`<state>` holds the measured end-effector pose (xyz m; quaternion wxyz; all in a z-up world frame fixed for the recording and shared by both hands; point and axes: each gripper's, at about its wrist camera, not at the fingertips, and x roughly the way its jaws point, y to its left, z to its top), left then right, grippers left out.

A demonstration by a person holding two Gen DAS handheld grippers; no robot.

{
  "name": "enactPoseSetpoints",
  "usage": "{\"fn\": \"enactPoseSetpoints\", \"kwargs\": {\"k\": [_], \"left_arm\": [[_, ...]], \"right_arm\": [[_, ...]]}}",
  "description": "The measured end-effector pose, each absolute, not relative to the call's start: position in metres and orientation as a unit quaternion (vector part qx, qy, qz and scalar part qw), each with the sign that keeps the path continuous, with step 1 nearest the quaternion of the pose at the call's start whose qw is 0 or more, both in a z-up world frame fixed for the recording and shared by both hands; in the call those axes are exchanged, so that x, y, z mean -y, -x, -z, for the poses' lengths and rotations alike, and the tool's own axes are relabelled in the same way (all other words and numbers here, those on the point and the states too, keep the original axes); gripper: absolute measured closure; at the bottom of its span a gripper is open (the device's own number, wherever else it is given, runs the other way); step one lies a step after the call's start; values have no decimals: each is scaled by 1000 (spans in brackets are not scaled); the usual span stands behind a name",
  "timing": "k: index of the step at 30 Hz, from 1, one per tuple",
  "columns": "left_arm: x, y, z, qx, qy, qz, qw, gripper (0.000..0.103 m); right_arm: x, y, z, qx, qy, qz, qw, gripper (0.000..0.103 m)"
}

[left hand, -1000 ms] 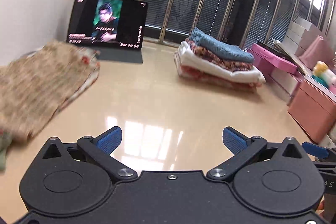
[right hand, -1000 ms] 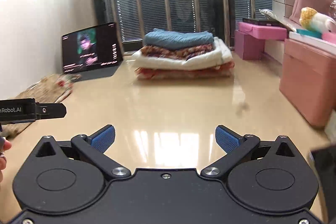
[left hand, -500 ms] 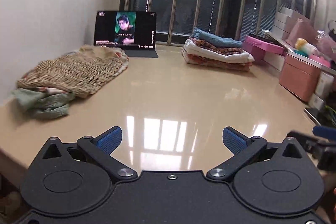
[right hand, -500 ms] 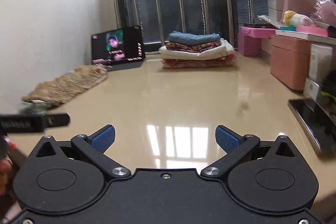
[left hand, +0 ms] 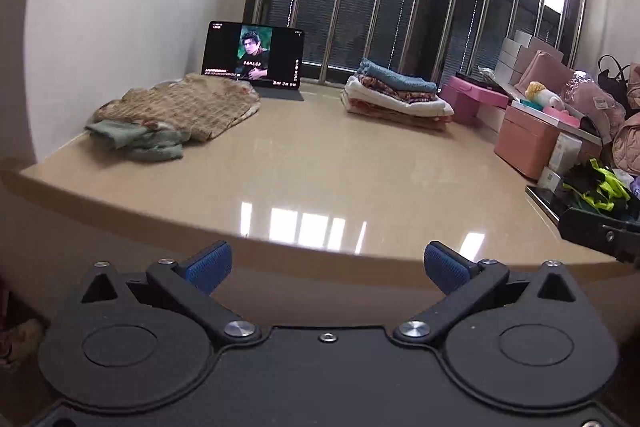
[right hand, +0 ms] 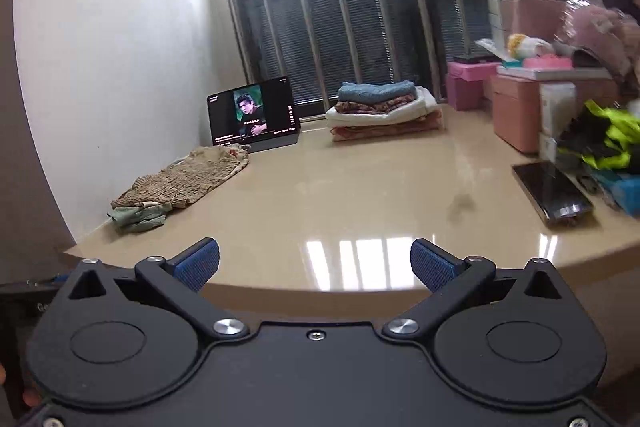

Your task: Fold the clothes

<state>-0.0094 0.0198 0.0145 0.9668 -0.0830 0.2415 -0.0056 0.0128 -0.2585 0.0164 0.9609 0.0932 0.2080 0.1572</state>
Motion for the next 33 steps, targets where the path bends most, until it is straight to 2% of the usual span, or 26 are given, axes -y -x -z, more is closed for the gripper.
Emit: {"fn": "enactPoseSetpoints", "kwargs": {"k": [5, 9, 21, 33], "left_arm": [[-8, 31, -20, -208, 49, -3, 977, 0], [0, 32, -22, -205, 41, 3, 978, 0], [-8, 43, -25, -181, 64, -9, 981, 0], [-5, 46, -26, -182, 65, 16, 981, 0]], "right_arm": [[257, 12, -4, -227, -113, -157, 954, 0], [260, 21, -11, -194, -108, -143, 965, 0], [252, 28, -17, -173, -86, -129, 973, 0], [247, 25, -13, -202, -75, -119, 969, 0]]}}
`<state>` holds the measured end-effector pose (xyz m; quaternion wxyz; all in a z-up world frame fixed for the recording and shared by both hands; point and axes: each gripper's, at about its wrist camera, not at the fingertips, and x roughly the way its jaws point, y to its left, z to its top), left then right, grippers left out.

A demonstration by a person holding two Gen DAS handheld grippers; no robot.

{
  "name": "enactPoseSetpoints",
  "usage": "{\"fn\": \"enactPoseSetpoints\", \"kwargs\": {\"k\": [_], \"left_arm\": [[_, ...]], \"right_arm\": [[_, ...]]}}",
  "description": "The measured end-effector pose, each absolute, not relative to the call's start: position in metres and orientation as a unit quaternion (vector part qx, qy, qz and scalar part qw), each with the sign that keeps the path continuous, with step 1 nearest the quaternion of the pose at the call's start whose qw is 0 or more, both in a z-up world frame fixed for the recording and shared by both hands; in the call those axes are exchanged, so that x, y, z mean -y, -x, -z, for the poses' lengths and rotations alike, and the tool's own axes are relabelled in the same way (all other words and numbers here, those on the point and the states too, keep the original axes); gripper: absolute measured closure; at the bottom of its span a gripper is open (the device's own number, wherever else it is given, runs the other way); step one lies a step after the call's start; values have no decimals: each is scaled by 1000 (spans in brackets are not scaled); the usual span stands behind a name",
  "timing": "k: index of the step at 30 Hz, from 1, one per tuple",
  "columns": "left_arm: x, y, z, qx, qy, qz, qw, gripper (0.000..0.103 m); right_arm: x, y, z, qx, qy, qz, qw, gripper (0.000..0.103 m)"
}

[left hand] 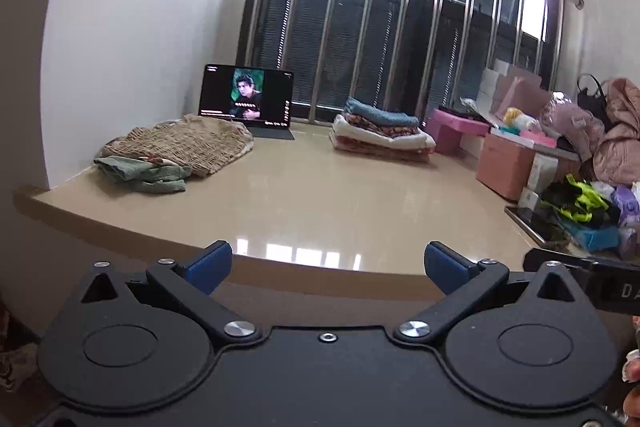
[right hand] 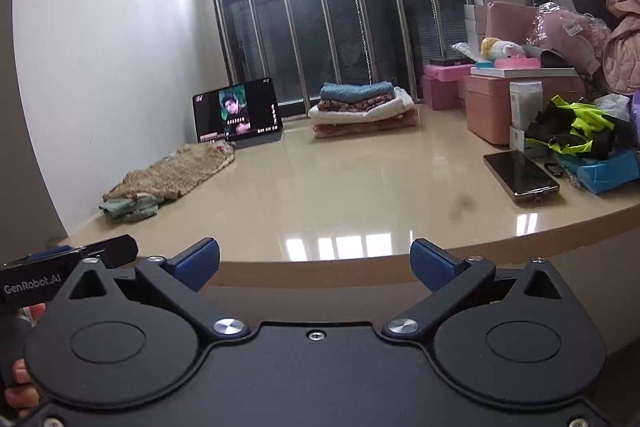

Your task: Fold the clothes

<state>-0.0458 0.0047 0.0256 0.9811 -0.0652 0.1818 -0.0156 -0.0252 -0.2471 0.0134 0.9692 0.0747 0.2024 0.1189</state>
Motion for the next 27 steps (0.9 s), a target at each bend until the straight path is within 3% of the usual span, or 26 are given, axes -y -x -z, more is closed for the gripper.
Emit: {"fn": "enactPoseSetpoints", "kwargs": {"k": [27], "left_arm": [[-2, 40, -19, -215, 49, 13, 975, 0]], "right_arm": [[246, 23, -10, -215, -75, -138, 964, 0]]}}
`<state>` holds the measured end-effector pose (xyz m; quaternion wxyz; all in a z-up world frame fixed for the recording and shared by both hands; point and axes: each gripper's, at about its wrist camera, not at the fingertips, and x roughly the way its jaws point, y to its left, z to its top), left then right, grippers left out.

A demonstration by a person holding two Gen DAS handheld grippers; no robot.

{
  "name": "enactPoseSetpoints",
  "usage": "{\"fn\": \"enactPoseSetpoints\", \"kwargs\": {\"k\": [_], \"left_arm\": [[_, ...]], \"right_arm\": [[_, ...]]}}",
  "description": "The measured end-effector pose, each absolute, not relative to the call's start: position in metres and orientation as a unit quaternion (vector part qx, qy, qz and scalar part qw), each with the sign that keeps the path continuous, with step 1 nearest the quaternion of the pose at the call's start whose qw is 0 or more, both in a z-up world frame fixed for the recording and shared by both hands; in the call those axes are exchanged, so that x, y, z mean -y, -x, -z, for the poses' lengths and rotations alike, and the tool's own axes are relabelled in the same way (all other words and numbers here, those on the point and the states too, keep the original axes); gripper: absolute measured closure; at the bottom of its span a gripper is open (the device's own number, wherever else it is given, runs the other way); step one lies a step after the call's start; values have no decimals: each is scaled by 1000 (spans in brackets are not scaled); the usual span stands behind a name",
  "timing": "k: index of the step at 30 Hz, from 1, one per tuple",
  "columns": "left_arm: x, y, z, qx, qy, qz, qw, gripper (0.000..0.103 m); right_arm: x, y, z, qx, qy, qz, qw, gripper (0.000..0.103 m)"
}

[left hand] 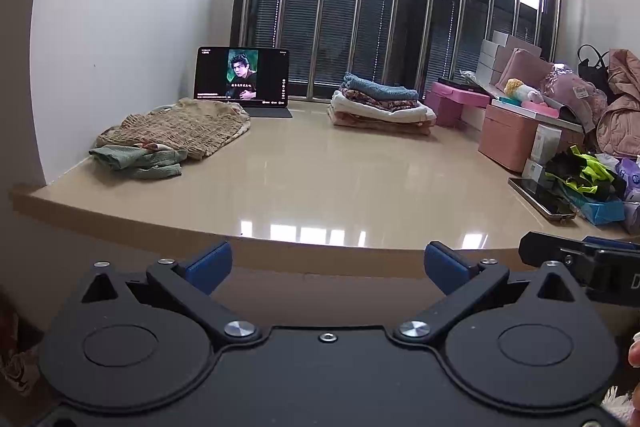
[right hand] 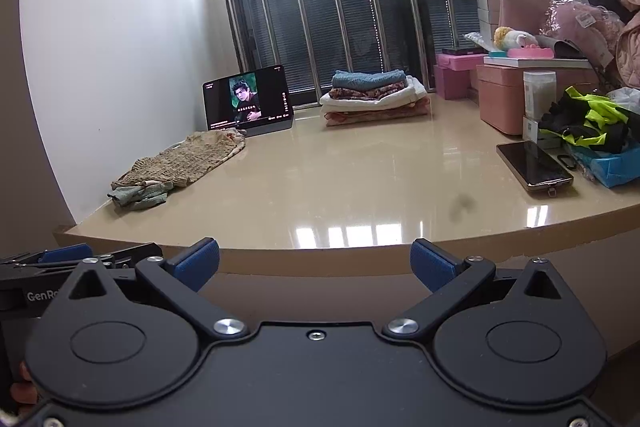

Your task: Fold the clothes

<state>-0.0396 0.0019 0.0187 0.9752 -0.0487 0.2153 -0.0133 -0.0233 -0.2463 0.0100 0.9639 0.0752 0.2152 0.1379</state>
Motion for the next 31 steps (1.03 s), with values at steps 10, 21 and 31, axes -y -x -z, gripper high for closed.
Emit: {"fn": "enactPoseSetpoints", "kwargs": {"k": [10, 21, 31], "left_arm": [[-1, 38, -19, -220, 49, 14, 974, 0], [-2, 36, -18, -225, 51, 12, 973, 0], [-2, 36, -18, -226, 51, 10, 973, 0]], "right_arm": [[247, 23, -9, -218, -78, -136, 963, 0], [247, 20, -7, -224, -79, -137, 962, 0], [248, 17, -6, -231, -82, -138, 960, 0]]}}
